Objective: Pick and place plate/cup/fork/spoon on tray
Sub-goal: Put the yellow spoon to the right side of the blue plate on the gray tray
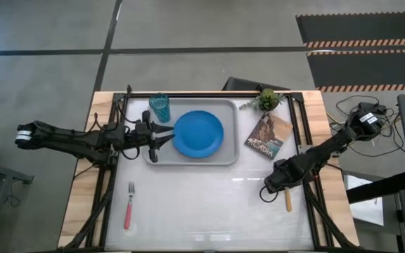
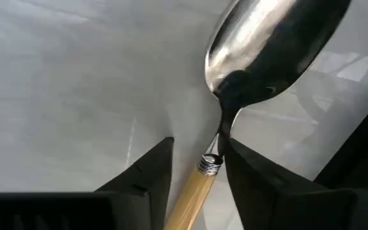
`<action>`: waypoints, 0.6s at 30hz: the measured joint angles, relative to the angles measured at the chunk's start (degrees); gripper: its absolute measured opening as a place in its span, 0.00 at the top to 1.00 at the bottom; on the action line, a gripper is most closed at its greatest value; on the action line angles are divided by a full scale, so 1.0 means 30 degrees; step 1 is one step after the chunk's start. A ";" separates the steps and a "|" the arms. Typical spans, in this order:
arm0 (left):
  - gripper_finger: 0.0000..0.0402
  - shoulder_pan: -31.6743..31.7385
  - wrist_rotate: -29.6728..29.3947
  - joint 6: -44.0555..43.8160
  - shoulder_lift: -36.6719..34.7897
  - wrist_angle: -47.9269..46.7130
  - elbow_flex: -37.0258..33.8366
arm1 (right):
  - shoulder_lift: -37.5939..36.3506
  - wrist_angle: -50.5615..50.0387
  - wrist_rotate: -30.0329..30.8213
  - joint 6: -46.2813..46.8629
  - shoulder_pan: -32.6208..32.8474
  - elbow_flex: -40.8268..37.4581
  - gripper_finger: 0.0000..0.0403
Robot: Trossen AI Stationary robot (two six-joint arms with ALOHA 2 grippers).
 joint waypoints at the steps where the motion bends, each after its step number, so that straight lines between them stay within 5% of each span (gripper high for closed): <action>1: 0.73 0.0000 -0.0005 0.0000 0.0007 -0.0007 0.0000 | -0.0007 0.0029 0.0011 0.0004 0.0000 0.0038 0.69; 10: 0.73 0.0000 -0.0005 0.0000 0.0007 -0.0007 0.0000 | 0.0002 0.0214 0.0084 -0.0143 0.0000 0.0352 0.94; 18: 0.73 0.0000 -0.0005 -0.0007 0.0005 -0.0011 0.0000 | -0.0117 0.0317 0.0037 -0.0301 0.0000 0.1690 0.94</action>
